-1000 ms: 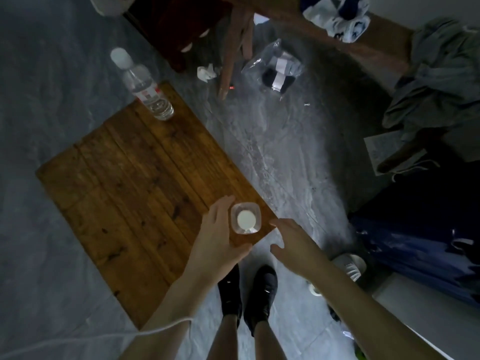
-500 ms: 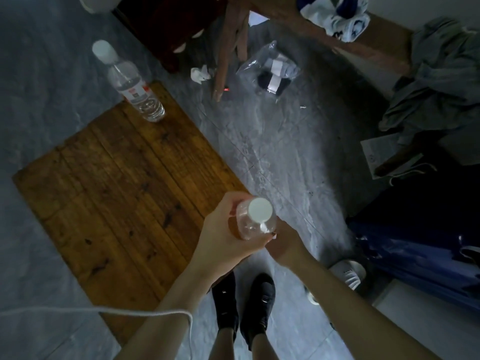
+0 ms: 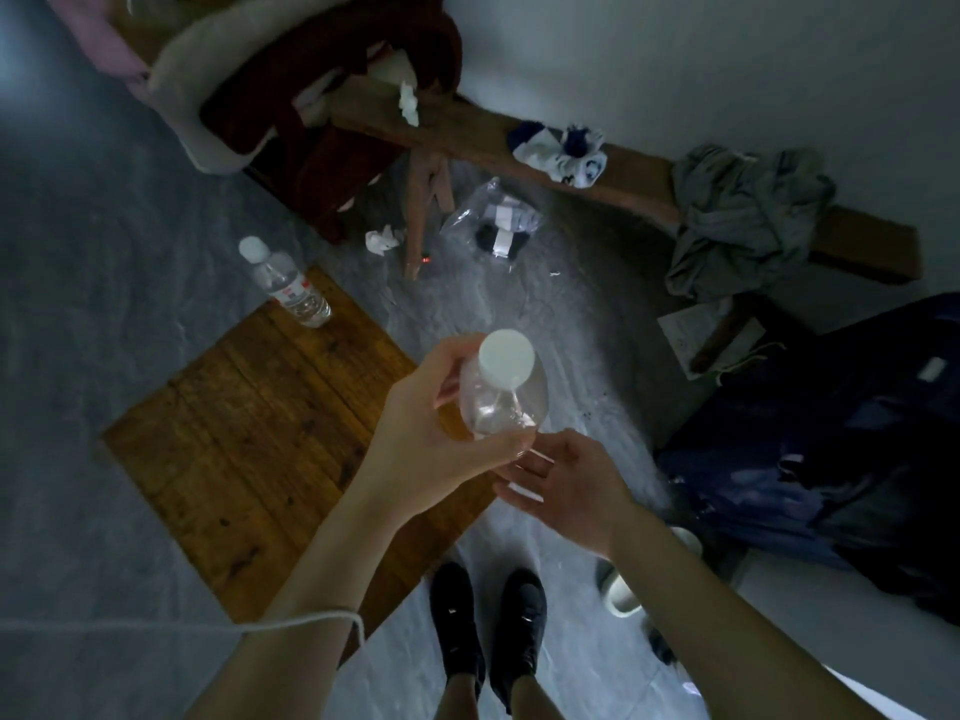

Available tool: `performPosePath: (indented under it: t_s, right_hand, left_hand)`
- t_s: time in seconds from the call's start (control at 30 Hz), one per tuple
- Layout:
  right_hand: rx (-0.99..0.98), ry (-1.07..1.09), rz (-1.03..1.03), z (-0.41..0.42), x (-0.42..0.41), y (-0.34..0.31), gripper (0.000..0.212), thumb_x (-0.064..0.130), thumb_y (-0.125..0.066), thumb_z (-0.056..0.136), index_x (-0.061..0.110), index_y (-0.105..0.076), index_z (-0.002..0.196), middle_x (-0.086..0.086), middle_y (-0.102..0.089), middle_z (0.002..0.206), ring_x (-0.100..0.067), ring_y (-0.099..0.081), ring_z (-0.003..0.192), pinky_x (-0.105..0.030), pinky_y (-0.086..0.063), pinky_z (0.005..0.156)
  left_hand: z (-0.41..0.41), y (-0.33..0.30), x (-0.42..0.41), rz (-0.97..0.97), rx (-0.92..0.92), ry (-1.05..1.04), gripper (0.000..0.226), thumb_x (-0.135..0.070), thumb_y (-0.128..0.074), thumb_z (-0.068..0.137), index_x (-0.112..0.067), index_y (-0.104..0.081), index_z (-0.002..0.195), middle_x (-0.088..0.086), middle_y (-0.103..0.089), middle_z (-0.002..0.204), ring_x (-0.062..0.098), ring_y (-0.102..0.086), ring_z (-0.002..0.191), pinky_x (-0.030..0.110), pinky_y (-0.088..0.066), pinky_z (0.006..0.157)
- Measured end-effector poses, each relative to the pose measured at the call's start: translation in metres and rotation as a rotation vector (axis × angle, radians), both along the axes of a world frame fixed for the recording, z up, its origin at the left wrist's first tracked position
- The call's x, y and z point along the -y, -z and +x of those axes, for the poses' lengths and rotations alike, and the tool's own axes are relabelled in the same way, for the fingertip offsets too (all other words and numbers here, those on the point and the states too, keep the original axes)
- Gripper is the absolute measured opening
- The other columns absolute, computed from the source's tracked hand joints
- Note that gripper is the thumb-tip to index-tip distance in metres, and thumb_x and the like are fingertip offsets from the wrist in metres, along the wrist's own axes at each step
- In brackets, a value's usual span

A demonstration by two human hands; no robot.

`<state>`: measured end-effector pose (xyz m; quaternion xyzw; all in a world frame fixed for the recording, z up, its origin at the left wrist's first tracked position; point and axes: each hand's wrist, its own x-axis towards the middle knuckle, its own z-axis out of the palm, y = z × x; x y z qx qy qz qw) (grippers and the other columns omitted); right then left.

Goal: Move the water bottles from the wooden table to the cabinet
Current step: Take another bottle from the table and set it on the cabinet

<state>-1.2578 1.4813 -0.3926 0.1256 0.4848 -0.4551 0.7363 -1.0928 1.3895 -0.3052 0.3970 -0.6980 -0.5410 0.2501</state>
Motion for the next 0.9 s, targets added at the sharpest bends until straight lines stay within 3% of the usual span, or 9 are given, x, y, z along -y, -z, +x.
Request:
performPosePath:
  t_s: [0.13, 0.23, 0.4, 0.5, 0.63, 0.7, 0.8, 0.9]
  right_hand:
    - [0.02, 0.074, -0.054, -0.014, -0.01, -0.064, 0.043, 0.033, -0.058, 0.089, 0.007, -0.064, 0.123, -0.019, -0.068, 0.123, -0.035, -0.066, 0.112, -0.047, -0.053, 0.095]
    - [0.051, 0.101, -0.15, -0.021, -0.021, -0.107, 0.055, 0.038, -0.067, 0.082, 0.009, -0.062, 0.129, -0.02, -0.062, 0.132, -0.036, -0.061, 0.12, -0.047, -0.049, 0.1]
    - [0.033, 0.112, -0.256, -0.038, -0.039, -0.167, 0.061, 0.042, -0.064, 0.086, 0.009, -0.055, 0.136, -0.02, -0.06, 0.135, -0.036, -0.059, 0.123, -0.047, -0.046, 0.103]
    - [0.004, 0.114, -0.287, -0.05, -0.05, -0.193, 0.057, 0.043, -0.059, 0.09, 0.009, -0.055, 0.136, -0.021, -0.06, 0.135, -0.036, -0.058, 0.124, -0.047, -0.047, 0.102]
    - [-0.056, 0.16, -0.311, -0.066, -0.068, -0.221, 0.054, 0.045, -0.052, 0.094, 0.008, -0.056, 0.134, -0.022, -0.06, 0.134, -0.037, -0.057, 0.125, -0.047, -0.045, 0.104]
    - [-0.077, 0.193, -0.319, -0.074, -0.077, -0.232, 0.056, 0.045, -0.049, 0.095, 0.007, -0.055, 0.136, -0.023, -0.058, 0.135, -0.036, -0.055, 0.126, -0.046, -0.045, 0.104]
    - [-0.13, 0.244, -0.344, -0.083, -0.092, -0.244, 0.061, 0.047, -0.044, 0.095, 0.004, -0.055, 0.137, -0.023, -0.057, 0.136, -0.034, -0.062, 0.116, -0.044, -0.045, 0.101]
    - [-0.173, 0.322, -0.37, -0.087, -0.112, -0.252, 0.061, 0.048, -0.045, 0.095, 0.003, -0.059, 0.134, -0.022, -0.059, 0.135, -0.032, -0.064, 0.115, -0.043, -0.049, 0.1]
  left_hand:
    - [-0.017, -0.066, -0.005, -0.057, -0.014, 0.072, 0.068, -0.039, -0.084, 0.069, -0.026, -0.056, 0.129, -0.012, -0.067, 0.116, 0.017, -0.065, 0.111, 0.029, -0.056, 0.094]
    - [-0.032, -0.116, -0.012, -0.098, -0.036, 0.133, 0.065, -0.033, -0.086, 0.072, -0.032, -0.054, 0.129, -0.015, -0.065, 0.117, 0.015, -0.064, 0.112, 0.024, -0.054, 0.091]
    - [-0.052, -0.188, -0.018, -0.134, -0.037, 0.206, 0.075, -0.046, -0.082, 0.068, -0.026, -0.054, 0.135, -0.007, -0.066, 0.124, 0.015, -0.063, 0.116, 0.029, -0.056, 0.096]
    - [-0.063, -0.219, -0.022, -0.202, 0.001, 0.27, 0.075, -0.03, -0.09, 0.072, -0.02, -0.054, 0.137, -0.003, -0.066, 0.127, 0.018, -0.063, 0.119, 0.038, -0.055, 0.101]
    - [-0.079, -0.247, -0.027, -0.262, 0.013, 0.327, 0.072, -0.013, -0.09, 0.073, -0.015, -0.055, 0.136, 0.001, -0.067, 0.124, 0.019, -0.065, 0.117, 0.038, -0.057, 0.1]
    - [-0.09, -0.258, -0.029, -0.298, -0.019, 0.357, 0.068, -0.015, -0.091, 0.072, -0.02, -0.058, 0.132, -0.007, -0.069, 0.119, 0.015, -0.067, 0.113, 0.031, -0.058, 0.095]
    - [-0.11, -0.273, -0.039, -0.38, -0.056, 0.423, 0.059, -0.033, -0.089, 0.07, -0.044, -0.056, 0.118, -0.031, -0.068, 0.106, -0.003, -0.067, 0.103, 0.011, -0.054, 0.082]
    - [-0.127, -0.283, -0.049, -0.363, -0.104, 0.506, 0.057, -0.045, -0.085, 0.067, -0.05, -0.056, 0.115, -0.028, -0.069, 0.108, -0.003, -0.069, 0.1, 0.01, -0.054, 0.077]
